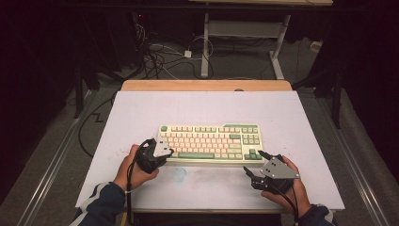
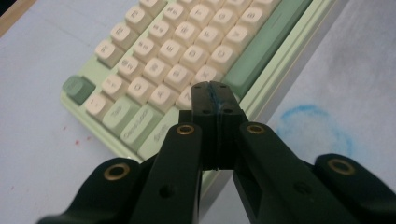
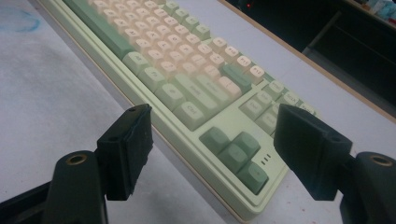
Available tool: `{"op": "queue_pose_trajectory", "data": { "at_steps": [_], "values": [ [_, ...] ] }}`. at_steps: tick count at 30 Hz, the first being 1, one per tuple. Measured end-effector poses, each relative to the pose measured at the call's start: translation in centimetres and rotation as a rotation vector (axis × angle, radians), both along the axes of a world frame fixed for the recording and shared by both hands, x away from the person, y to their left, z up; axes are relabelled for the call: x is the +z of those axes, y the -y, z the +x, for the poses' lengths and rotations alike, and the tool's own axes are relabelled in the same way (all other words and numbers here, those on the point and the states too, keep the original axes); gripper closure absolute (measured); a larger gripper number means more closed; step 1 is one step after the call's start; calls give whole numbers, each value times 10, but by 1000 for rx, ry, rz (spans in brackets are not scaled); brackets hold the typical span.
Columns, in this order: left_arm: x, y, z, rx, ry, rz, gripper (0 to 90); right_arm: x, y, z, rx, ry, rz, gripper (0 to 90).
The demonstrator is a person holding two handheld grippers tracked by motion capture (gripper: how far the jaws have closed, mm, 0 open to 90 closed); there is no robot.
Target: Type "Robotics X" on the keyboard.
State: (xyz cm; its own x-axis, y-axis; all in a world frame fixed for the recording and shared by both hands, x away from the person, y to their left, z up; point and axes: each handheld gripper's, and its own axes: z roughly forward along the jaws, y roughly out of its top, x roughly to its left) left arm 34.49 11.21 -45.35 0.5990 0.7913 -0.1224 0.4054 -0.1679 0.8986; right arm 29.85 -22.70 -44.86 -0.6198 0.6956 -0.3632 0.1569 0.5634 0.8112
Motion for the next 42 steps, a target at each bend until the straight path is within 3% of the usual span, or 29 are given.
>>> {"op": "queue_pose_trajectory", "data": {
  "at_steps": [5, 13, 30, 42],
  "values": [
    [1, 19, 12, -31, -17, -11, 869, -2, 1, 2, -1, -9, -8, 292],
    [-5, 37, 24, -55, -44, 12, 869, -5, 0, 3, 7, -25, -25, 292],
    [-14, 42, 32, -40, -60, 40, 869, -8, -1, 4, 17, -45, -41, 292],
    [-8, 38, 29, -50, -22, 7, 838, -8, -1, 5, 19, -50, -45, 291]
  ]
}}
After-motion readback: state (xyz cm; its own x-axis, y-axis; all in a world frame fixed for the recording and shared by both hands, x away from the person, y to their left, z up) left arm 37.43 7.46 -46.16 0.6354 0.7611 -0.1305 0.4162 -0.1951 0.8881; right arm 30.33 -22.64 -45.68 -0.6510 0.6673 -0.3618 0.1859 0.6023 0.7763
